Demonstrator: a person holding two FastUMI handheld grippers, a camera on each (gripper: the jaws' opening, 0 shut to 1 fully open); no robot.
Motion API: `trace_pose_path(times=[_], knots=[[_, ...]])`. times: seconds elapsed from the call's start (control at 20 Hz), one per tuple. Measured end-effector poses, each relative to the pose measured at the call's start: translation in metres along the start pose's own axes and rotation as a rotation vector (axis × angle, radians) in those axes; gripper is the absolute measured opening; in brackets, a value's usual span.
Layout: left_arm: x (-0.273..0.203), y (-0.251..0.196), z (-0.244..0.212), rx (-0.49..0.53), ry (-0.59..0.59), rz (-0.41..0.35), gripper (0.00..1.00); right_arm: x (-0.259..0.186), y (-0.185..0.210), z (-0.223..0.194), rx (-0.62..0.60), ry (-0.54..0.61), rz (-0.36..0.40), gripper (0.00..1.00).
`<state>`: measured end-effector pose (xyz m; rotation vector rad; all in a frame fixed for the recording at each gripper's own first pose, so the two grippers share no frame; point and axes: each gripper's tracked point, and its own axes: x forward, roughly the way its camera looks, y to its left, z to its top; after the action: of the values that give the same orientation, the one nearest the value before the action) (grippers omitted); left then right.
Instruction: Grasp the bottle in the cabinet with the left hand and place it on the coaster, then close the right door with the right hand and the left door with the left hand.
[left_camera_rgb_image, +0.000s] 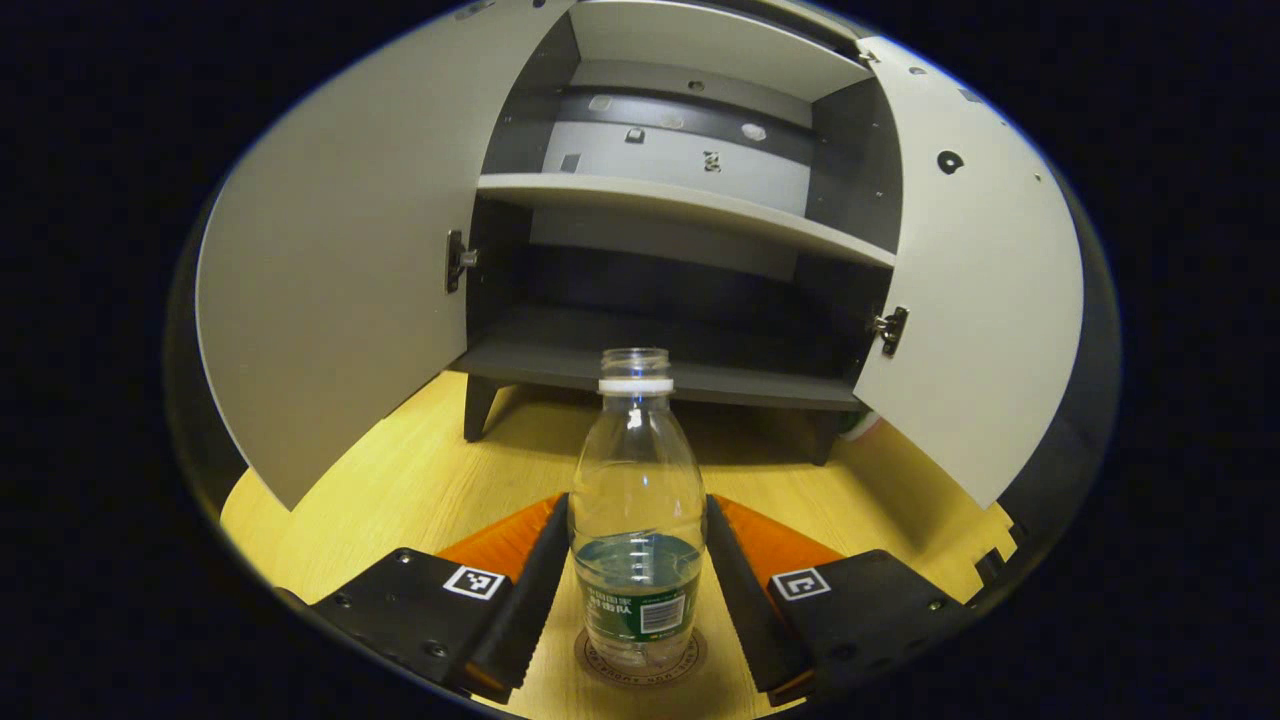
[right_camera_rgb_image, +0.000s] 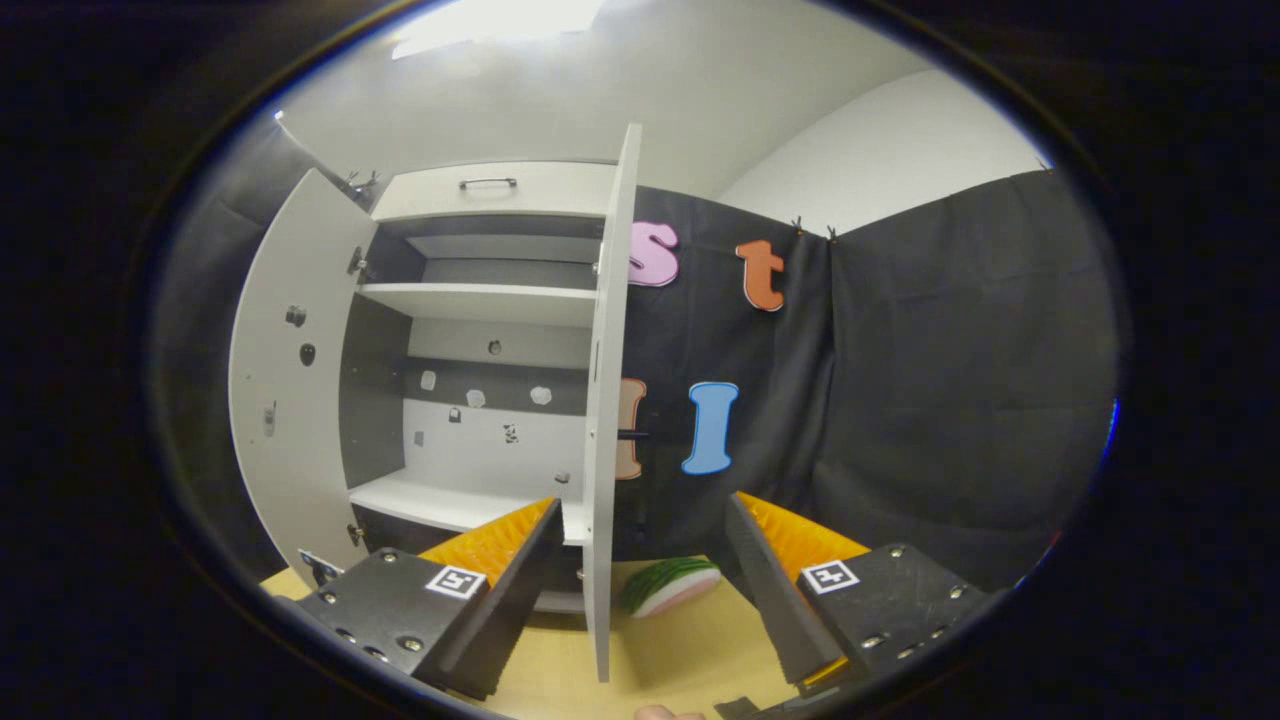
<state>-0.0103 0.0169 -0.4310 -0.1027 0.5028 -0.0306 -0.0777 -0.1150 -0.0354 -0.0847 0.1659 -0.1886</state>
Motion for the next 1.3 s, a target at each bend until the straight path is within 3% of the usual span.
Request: trace_pose_path(times=[0.2,0.65,1.1,1.3], knots=[[-0.011,-0.014,-0.002,0.056,-0.015,-0.025,0.83,0.005,0.007,-0.007,0.003,0.017,0.023,0.99],[-0.040,-0.015,-0.017,0.036,0.068,-0.034,0.83,0.012,0.013,-0.013,0.053,0.027,0.055,0.99],[-0.049,-0.024,-0.021,0.072,0.117,-0.063,0.84,0.009,0.010,-0.015,0.086,0.028,0.049,0.99],[-0.046,-0.025,-0.006,0.122,0.086,-0.058,0.86,0.005,0.008,-0.018,0.099,0.034,0.040,0.99]])
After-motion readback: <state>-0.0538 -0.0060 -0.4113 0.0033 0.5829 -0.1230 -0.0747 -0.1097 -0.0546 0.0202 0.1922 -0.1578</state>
